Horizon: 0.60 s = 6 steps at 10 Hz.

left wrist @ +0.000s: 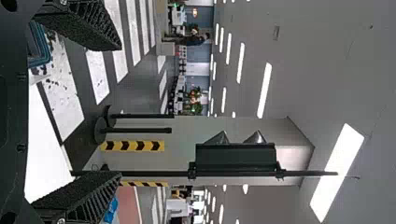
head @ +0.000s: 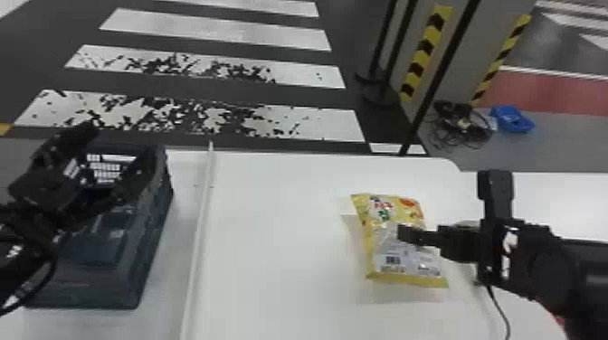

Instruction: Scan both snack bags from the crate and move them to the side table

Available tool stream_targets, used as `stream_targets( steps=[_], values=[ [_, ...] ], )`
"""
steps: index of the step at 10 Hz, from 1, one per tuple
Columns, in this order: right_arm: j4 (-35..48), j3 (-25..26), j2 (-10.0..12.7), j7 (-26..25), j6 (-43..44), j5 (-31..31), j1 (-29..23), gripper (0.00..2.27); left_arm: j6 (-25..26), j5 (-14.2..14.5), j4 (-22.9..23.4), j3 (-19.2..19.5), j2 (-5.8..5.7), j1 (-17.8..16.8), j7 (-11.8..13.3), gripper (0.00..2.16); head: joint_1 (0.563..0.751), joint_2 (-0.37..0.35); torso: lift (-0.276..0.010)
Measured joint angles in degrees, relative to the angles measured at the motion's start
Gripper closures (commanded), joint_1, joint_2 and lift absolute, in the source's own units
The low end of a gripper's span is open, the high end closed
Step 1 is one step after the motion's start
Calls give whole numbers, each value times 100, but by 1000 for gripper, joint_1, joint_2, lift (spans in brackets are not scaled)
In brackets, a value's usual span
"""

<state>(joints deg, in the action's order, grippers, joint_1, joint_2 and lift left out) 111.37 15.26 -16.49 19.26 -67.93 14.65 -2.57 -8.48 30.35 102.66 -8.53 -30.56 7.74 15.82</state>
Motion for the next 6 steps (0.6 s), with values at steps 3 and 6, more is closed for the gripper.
stream_targets(
  steps=[3,6],
  values=[
    [-1217,-458,18,205,620,-355,763,93,0,6,-41,15,-25,-1,7,33,695,-128,-95],
    [-1893,-728,-142,347,810,-551,1110,93,0,11,-67,36,-36,-3,9,33,695,-131,-95]
  ],
)
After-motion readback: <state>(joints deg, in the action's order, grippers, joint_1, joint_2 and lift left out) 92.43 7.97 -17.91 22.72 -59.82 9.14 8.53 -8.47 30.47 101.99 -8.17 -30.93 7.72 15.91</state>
